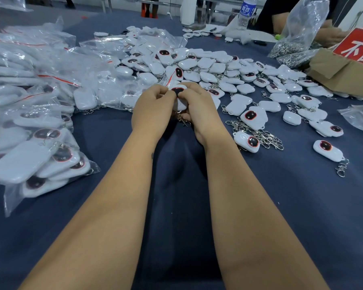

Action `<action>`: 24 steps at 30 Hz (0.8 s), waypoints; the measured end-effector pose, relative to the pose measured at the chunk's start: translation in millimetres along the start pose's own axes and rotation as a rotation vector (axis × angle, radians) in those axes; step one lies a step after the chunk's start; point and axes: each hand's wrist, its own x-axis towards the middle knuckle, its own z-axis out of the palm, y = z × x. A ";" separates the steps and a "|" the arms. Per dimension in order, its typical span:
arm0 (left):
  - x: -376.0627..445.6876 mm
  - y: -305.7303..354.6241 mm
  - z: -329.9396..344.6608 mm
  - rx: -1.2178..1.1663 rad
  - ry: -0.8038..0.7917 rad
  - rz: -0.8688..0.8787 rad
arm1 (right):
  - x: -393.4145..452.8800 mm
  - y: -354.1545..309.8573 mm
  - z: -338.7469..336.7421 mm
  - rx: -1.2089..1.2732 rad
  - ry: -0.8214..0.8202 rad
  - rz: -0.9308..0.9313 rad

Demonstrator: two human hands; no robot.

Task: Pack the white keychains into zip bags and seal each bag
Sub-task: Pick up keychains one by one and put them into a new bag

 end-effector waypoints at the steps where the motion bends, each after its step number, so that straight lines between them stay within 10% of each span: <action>1: 0.4 -0.3 0.0 -0.005 0.004 0.003 | 0.1 0.0 0.0 0.013 -0.005 0.005; 24: 3.2 -6.3 -3.3 0.205 0.221 0.052 | 5.1 -2.3 -2.5 0.084 0.302 -0.157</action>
